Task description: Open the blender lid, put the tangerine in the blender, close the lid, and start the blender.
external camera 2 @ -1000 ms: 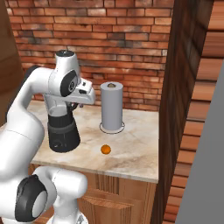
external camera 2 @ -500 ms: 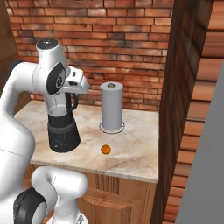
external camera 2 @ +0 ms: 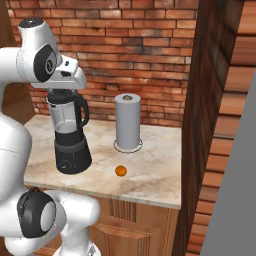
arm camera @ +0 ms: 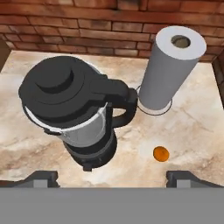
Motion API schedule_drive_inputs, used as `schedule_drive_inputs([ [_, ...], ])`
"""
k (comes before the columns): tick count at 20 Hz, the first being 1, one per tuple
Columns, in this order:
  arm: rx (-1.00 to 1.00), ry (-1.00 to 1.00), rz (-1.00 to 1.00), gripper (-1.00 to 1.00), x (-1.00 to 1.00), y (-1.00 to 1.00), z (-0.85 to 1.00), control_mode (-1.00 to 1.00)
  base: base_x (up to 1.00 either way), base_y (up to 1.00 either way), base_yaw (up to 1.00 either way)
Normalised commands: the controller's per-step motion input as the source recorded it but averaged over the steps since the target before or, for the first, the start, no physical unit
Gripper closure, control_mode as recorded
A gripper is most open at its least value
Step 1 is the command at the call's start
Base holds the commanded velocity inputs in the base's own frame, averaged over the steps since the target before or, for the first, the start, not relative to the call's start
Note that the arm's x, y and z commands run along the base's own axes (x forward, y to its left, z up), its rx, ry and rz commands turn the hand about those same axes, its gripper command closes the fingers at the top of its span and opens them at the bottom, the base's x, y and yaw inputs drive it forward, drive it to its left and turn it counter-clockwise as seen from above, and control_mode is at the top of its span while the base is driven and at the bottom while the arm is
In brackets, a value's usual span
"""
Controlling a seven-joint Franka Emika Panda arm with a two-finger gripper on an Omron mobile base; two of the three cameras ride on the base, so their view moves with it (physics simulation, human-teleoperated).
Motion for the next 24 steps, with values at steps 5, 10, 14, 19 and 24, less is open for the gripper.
schedule_drive_inputs([
  [5, -0.02, 0.20, 0.00, -1.00, 0.35, 0.51, 0.00, -1.00, 0.00, 0.00, 0.00],
  [10, -0.01, 0.14, 0.00, -1.00, 0.28, 0.10, -0.01, -1.00, 0.00, 0.00, 0.00],
  [14, 0.00, 0.08, 0.01, -1.00, 0.24, 0.00, -0.02, -1.00, 0.00, 0.00, 0.00],
  [19, 0.00, 0.09, 0.03, -1.00, 0.12, 0.05, -0.15, -1.00, 0.00, 0.00, 0.00],
  [24, -0.02, 0.06, 0.01, -1.00, 0.11, 0.29, -0.17, -1.00, 0.00, 0.00, 0.00],
])
